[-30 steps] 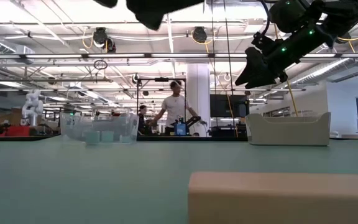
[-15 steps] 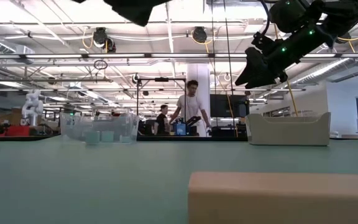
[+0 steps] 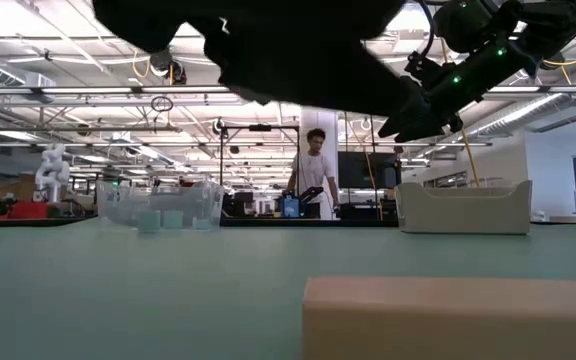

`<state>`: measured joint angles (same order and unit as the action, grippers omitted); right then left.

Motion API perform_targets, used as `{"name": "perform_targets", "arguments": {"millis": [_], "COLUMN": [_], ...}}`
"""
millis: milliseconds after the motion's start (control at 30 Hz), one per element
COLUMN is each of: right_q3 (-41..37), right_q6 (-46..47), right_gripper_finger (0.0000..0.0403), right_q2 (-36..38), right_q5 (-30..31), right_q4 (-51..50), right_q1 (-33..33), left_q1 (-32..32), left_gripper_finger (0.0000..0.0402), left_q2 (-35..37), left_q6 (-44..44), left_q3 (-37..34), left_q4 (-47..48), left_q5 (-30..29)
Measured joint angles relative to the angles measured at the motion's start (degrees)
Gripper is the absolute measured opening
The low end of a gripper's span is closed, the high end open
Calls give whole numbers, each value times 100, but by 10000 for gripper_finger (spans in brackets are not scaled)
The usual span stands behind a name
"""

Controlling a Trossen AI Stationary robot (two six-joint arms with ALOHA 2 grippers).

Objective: Sort & place blocks by color
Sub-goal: Put the brown block into the white bin

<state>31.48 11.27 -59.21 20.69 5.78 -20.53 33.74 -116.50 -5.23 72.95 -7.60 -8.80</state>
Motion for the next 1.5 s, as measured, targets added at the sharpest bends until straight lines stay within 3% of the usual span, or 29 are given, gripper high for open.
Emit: {"name": "perform_targets", "arguments": {"millis": [233,467,967,1167,1500], "right_q3": [0,0,0,0,0], "right_q6": [0,0,0,0,0], "right_gripper_finger": [270,270,270,270,270], "right_q2": [1,1,1,1,1], "right_q5": [0,0,0,0,0], "right_q4": [2,0,0,0,0], "right_q1": [1,-1,-1,-1,-1], "left_q1": [124,133,118,65,-218], "left_gripper_finger": [280,282,229,132,130], "left_q2": [-333,-646,-1006,-1011,-575], "left_q6": [-116,-123,-542,-584,-1207], "left_q3": [268,260,266,264,246], "left_q4": [214,100,-220,-323,-118], "left_q5": [78,-108,-68,-27,425]}}
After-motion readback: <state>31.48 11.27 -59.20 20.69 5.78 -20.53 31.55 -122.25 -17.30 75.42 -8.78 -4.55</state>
